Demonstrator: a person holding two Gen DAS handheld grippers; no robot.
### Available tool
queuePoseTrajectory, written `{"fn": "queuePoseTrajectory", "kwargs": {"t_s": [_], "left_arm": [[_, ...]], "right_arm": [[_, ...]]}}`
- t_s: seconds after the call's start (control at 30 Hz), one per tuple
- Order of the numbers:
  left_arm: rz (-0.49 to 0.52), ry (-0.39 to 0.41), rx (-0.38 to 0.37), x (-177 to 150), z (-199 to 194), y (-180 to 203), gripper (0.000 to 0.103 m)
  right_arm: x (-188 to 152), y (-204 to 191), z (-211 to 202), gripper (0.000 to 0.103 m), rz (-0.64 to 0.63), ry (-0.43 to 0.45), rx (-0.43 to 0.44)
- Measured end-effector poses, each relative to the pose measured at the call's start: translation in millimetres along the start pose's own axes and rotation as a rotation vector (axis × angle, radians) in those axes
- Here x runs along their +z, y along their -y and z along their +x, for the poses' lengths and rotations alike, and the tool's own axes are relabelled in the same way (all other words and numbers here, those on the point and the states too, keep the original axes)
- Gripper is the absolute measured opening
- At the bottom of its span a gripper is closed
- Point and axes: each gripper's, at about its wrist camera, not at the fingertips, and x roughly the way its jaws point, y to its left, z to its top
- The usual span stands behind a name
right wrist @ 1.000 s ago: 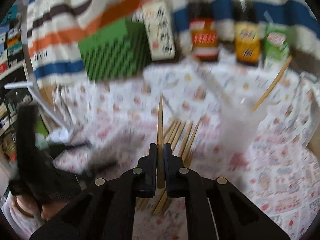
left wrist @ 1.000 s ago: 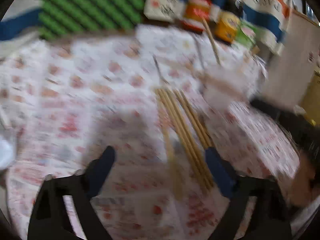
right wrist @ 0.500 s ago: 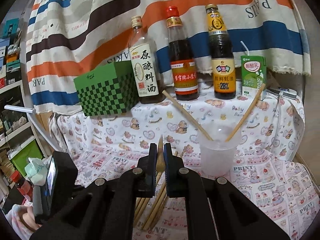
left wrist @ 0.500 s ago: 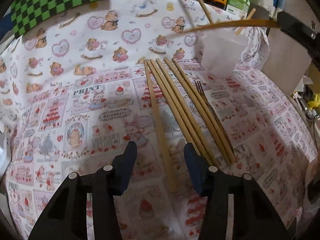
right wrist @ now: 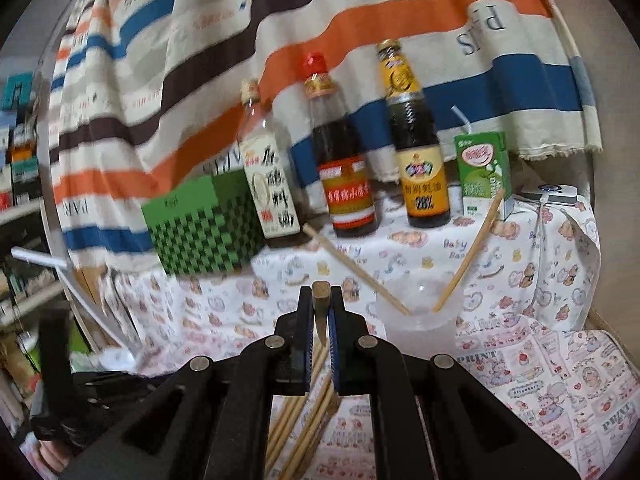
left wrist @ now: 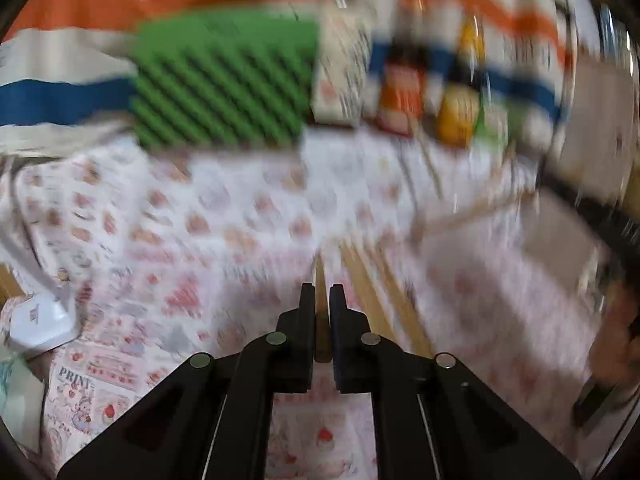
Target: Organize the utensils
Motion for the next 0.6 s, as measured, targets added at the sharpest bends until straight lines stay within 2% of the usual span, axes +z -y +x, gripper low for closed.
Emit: {"fn": "queuePoseTrajectory", "kwargs": {"t_s": [0.1, 0.27, 0.33, 0.43, 0.5, 0.53, 0.6], "left_arm": [[-0.027, 0.125, -0.042, 6.4, -24.3, -5.5, 0.006], [-0.044, 0.236, -0.093, 13.5, -51.5, -9.2, 0.006], [-0.028, 0.28, -0.08, 19.1, -58.5, -8.2, 0.006], [-0.063, 0.327, -0.024, 33.0, -65.0, -11.2, 0.006], [-0.085, 0.354, -0.047, 45.9, -73.0, -12.1, 0.006], [-0.074, 0.372, -0.041, 53.5, -77.3, -9.1, 0.006], [-0.03, 0.412, -0.004, 66.5, -84.3, 0.1, 0.006]], "right_arm": [[4.5, 6.7, -6.7, 0.008, 0.005, 0.055, 0.036], [12.0, 28.7, -9.5, 0.008, 0.122, 0.058, 0.099], [15.0, 34.9, -12.1, 0.008, 0.132, 0.078, 0.079], [20.4, 40.5, -20.7, 0.008, 0.11, 0.127, 0.038], [26.0, 51.5, -27.2, 0.008, 0.146, 0.156, 0.069], [28.2, 56.5, -29.6, 0.008, 0.165, 0.163, 0.075], [34.6, 65.5, -40.0, 0.008, 0.184, 0.203, 0.028]]}}
